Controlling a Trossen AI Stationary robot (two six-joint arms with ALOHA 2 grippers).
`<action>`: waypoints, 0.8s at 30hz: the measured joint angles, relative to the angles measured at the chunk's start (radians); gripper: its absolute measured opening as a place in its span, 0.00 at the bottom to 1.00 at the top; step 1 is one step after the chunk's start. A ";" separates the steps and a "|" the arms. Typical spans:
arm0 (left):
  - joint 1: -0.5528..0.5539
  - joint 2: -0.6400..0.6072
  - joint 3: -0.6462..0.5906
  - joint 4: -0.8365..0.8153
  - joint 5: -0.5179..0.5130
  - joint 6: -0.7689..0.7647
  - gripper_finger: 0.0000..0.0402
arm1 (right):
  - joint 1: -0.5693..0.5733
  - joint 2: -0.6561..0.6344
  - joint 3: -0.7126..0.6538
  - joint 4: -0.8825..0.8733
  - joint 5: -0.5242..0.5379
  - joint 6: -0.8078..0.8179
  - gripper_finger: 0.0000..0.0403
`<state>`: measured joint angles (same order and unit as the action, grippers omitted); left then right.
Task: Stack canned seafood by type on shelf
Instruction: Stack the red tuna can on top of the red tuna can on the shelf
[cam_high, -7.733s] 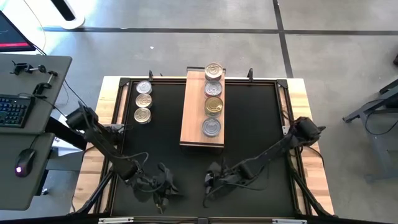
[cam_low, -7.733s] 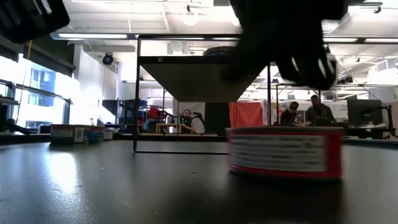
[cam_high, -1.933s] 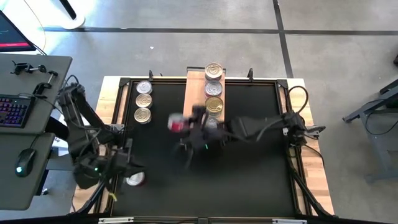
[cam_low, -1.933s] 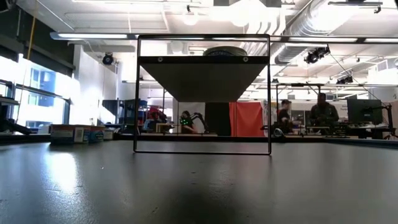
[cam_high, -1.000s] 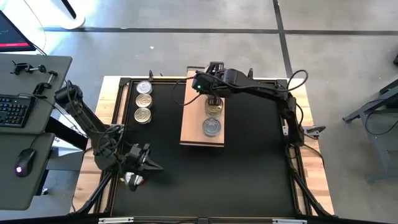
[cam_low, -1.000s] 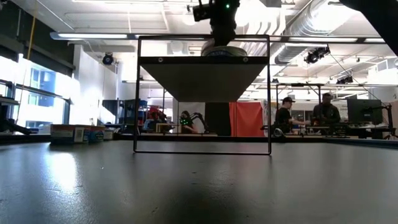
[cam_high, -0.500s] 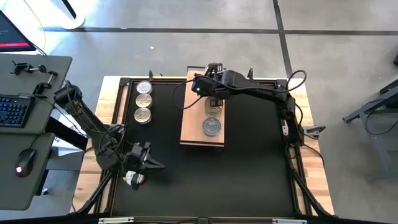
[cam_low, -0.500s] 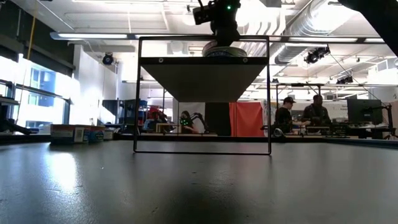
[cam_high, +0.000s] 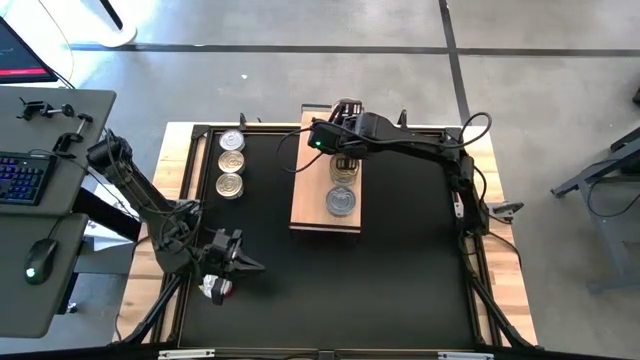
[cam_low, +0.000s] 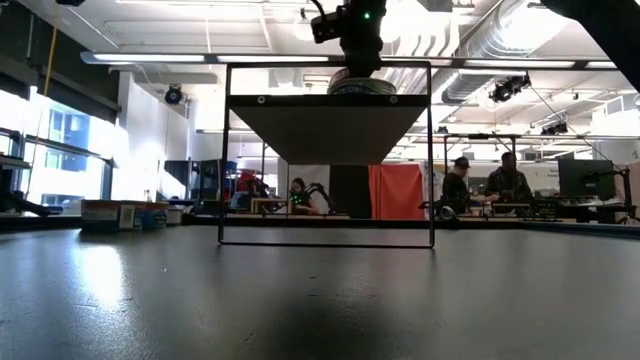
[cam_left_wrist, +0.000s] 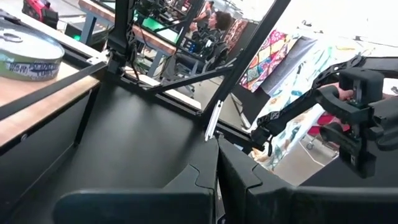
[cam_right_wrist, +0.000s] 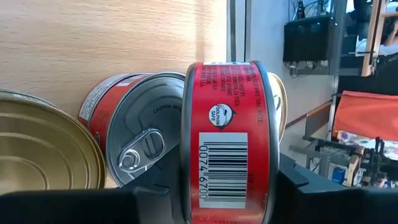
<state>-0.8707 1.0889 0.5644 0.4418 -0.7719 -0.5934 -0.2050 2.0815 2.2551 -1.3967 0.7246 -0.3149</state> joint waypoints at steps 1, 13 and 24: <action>0.000 0.000 0.000 -0.009 0.000 -0.007 0.00 | 0.000 0.000 0.000 0.000 0.000 0.000 0.32; 0.000 0.000 0.000 -0.057 0.002 -0.060 0.00 | 0.000 0.000 0.000 0.001 0.000 0.020 0.32; 0.000 0.000 0.000 -0.057 0.003 -0.059 0.00 | -0.005 0.000 0.000 0.002 -0.015 0.022 0.32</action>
<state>-0.8707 1.0889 0.5640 0.3847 -0.7689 -0.6525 -0.2096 2.0815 2.2547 -1.3949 0.7097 -0.2930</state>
